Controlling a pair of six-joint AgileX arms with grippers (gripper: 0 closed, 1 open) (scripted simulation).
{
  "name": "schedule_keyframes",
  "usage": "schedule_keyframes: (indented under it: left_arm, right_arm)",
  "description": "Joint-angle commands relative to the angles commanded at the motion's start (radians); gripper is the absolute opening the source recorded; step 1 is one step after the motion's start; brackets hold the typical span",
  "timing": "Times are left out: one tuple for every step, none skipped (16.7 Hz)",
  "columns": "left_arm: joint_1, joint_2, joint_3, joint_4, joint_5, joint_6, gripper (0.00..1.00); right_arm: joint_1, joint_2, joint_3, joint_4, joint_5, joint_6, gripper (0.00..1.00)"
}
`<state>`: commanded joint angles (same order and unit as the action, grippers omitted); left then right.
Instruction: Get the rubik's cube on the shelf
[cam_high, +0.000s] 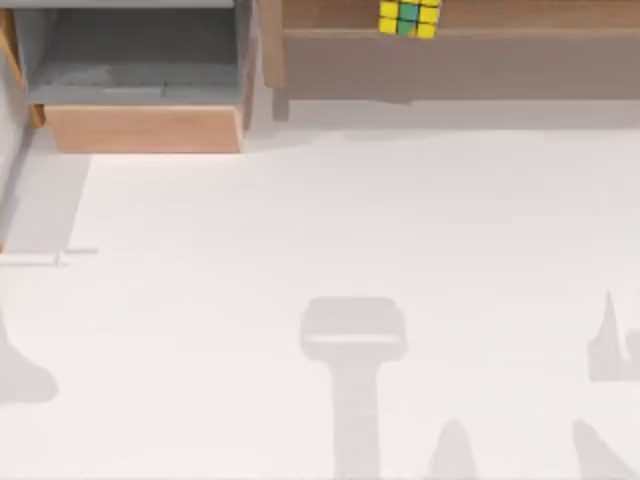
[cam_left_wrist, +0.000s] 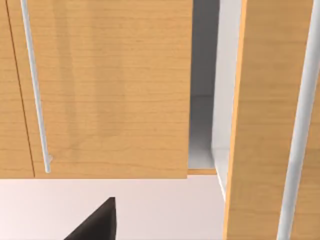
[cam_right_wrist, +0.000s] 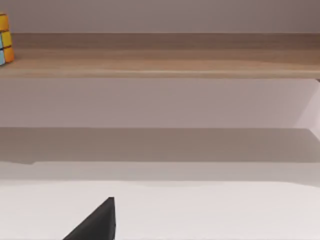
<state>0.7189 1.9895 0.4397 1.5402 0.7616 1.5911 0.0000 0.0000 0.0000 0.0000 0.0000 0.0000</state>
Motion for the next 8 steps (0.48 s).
schedule_keyframes:
  left_arm:
    - [-0.003, 0.002, 0.003, -0.002, -0.003, 0.000, 1.00]
    - [-0.012, 0.007, 0.014, -0.010, -0.012, -0.001, 1.00]
    - [-0.024, 0.014, 0.030, -0.019, -0.024, -0.001, 1.00]
    - [-0.038, 0.021, 0.048, -0.029, -0.038, -0.001, 1.00]
    - [-0.050, 0.027, 0.063, -0.038, -0.050, -0.001, 1.00]
    - [-0.058, 0.032, 0.074, -0.044, -0.058, -0.001, 1.00]
    - [-0.060, 0.033, 0.076, -0.045, -0.060, -0.001, 1.00]
    - [-0.060, 0.033, 0.076, -0.045, -0.060, -0.001, 1.00]
  right_arm:
    - [0.000, 0.000, 0.000, 0.000, 0.000, 0.000, 1.00]
    - [0.000, 0.000, 0.000, 0.000, 0.000, 0.000, 1.00]
    - [0.000, 0.000, 0.000, 0.000, 0.000, 0.000, 1.00]
    - [0.000, 0.000, 0.000, 0.000, 0.000, 0.000, 1.00]
    - [0.000, 0.000, 0.000, 0.000, 0.000, 0.000, 1.00]
    - [0.000, 0.000, 0.000, 0.000, 0.000, 0.000, 1.00]
    - [0.000, 0.000, 0.000, 0.000, 0.000, 0.000, 1.00]
    - [0.000, 0.000, 0.000, 0.000, 0.000, 0.000, 1.00]
